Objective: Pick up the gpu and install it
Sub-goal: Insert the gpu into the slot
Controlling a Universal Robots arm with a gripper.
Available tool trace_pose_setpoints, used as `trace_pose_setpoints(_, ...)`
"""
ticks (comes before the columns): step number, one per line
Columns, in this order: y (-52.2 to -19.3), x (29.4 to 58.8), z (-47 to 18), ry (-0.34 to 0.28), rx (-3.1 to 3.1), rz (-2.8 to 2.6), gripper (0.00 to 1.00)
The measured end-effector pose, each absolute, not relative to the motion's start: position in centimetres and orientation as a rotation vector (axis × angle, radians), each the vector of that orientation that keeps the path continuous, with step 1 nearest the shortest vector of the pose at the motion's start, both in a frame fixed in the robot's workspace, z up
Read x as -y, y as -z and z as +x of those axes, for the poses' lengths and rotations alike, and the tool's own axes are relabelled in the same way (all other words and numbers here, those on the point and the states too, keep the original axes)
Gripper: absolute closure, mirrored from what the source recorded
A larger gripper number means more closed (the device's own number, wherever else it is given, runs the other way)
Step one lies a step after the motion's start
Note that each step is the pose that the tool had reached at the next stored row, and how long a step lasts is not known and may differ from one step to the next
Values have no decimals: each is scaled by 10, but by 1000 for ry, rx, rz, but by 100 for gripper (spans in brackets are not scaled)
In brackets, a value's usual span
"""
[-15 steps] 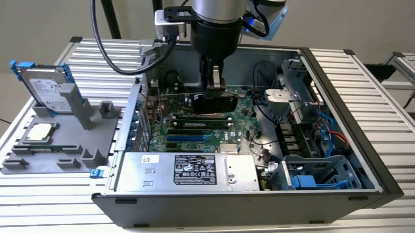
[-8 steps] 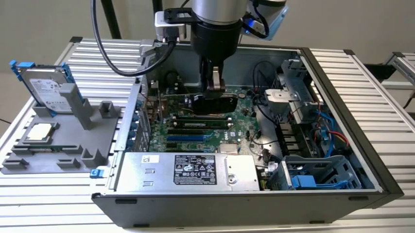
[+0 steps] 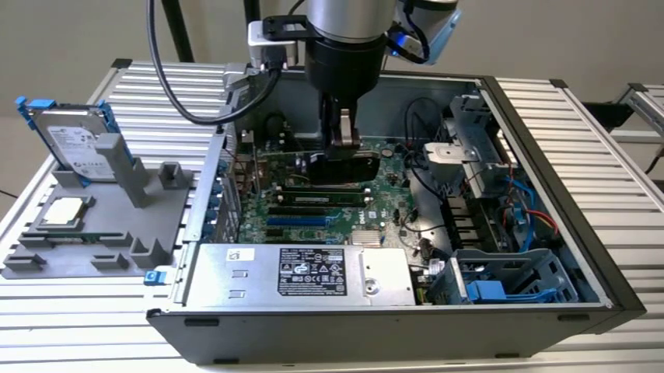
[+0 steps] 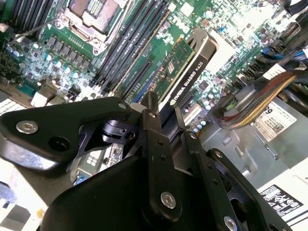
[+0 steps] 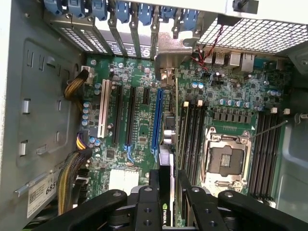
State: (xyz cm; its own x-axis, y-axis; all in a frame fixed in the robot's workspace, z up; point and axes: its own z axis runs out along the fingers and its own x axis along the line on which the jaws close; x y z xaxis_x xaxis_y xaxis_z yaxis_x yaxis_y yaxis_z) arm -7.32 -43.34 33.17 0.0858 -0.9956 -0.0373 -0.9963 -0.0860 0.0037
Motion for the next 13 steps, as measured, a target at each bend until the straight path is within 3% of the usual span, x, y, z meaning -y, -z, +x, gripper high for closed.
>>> trace_pose_setpoints(13, -329, 433, -73, -47, -2108, -2298, 100)
